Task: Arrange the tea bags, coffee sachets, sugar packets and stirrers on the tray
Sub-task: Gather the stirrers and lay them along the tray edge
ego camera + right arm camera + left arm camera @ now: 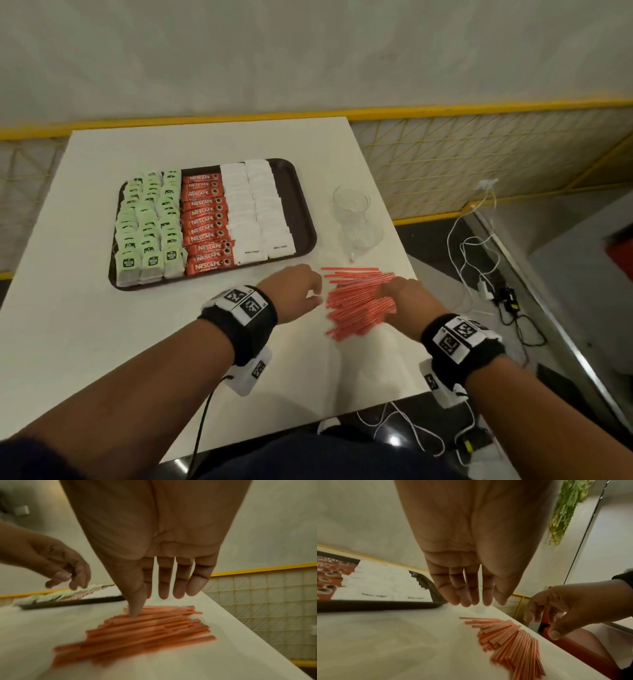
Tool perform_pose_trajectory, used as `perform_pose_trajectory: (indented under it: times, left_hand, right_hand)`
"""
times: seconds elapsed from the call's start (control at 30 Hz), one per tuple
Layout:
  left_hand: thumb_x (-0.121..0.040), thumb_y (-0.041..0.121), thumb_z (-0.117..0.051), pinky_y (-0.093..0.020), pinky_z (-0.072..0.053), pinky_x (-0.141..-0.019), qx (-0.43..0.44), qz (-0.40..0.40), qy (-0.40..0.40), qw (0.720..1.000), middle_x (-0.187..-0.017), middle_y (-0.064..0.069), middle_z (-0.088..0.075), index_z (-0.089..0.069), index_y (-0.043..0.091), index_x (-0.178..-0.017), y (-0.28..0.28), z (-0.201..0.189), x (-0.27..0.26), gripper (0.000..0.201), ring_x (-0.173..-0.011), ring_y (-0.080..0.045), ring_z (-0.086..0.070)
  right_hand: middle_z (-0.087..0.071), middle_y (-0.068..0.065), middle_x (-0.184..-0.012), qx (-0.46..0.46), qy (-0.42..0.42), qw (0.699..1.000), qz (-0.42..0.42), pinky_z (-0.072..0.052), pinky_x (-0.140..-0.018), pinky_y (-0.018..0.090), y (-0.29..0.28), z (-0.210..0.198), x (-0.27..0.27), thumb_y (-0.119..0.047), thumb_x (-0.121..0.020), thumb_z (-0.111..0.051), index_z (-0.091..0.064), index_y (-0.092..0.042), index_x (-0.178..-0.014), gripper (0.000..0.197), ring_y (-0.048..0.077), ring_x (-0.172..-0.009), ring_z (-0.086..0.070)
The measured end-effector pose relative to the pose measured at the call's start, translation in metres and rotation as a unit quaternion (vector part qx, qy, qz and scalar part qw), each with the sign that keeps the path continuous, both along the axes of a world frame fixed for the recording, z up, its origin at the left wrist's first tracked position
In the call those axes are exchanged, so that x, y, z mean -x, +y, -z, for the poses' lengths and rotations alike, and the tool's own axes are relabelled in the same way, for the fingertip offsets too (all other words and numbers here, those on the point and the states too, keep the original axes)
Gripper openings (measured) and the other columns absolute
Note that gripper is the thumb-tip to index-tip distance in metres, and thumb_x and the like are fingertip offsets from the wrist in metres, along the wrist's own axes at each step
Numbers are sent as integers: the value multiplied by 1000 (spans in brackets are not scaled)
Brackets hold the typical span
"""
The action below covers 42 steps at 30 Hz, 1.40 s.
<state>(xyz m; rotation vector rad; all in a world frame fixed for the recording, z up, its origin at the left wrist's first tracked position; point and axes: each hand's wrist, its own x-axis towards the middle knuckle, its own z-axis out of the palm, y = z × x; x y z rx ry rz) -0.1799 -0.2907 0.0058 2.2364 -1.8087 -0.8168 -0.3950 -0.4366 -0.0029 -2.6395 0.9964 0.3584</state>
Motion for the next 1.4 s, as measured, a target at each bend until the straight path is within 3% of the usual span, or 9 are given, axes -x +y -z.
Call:
perform_pose_trajectory:
  times: [0.1, 0.2, 0.37, 0.5, 0.73, 0.97, 1.13, 1.4]
  left_hand:
    - [-94, 32, -59, -37, -46, -95, -30, -20, 0, 999, -119, -4, -57, -63, 16, -114, -18, 12, 25, 25, -107, -23, -58]
    - [-91, 27, -61, -40, -48, -91, -37, -28, -2, 999, -117, -9, -59, -62, 10, -112, -35, 18, 52, 27, -104, -28, -59]
    - [-83, 33, -70, -28, -41, -76, -27, -38, -18, 999, -111, -9, -63, -63, 12, -107, -55, 27, 89, 32, -100, -27, -60]
    - [-77, 35, -76, -38, -47, -94, -33, -66, -37, 997, -124, -7, -55, -54, 16, -124, -60, 42, 104, 55, -115, -27, -52]
    - [-87, 20, -61, -42, -49, -89, -34, -68, -99, 992, -119, -8, -58, -52, 14, -119, -60, 44, 118, 33, -110, -30, -55]
    - [-89, 20, -59, -38, -44, -87, -26, -58, -132, 989, -125, -7, -51, -55, 13, -119, -58, 47, 119, 31, -118, -28, -45]
    - [-90, 18, -56, -39, -44, -86, -25, -67, -137, 988, -122, -6, -57, -53, 15, -119, -56, 47, 121, 29, -113, -29, -53]
    - [-94, 23, -51, -38, -42, -90, -24, -60, -162, 985, -127, -4, -54, -55, 17, -123, -55, 55, 126, 30, -119, -27, -49]
  right_hand:
    - [-55, -4, -124, 31, 23, 998, -53, -47, -93, 37, -5, 10, 5, -22, -85, -65, -56, -31, -122, 40, 21, -110, -51]
    - [-52, -2, -127, 52, 31, 993, -98, -45, -92, 40, -11, 18, 9, -18, -86, -61, -51, -29, -124, 41, 23, -113, -48]
    - [-48, 0, -134, 68, 41, 986, -147, -40, -96, 41, -20, 28, 11, -19, -88, -61, -46, -24, -128, 43, 26, -121, -44]
    - [-51, 0, -128, 65, 22, 986, -149, -40, -94, 42, -24, 37, 14, -20, -90, -53, -49, -24, -124, 34, 26, -119, -44]
    - [-52, 0, -120, 55, -2, 987, -153, -36, -92, 39, -26, 45, 17, -16, -91, -48, -54, -22, -115, 25, 25, -116, -42]
    - [-51, 4, -122, 36, -2, 987, -157, -35, -94, 39, -24, 45, 17, -15, -92, -44, -53, -19, -114, 23, 27, -117, -43]
    - [-52, 4, -124, 27, -2, 990, -140, -35, -95, 40, -19, 42, 15, -10, -90, -43, -51, -19, -117, 30, 27, -118, -44]
    - [-50, 8, -126, 36, 38, 989, -141, -35, -98, 41, -13, 41, 10, -13, -89, -47, -53, -15, -120, 31, 28, -122, -41]
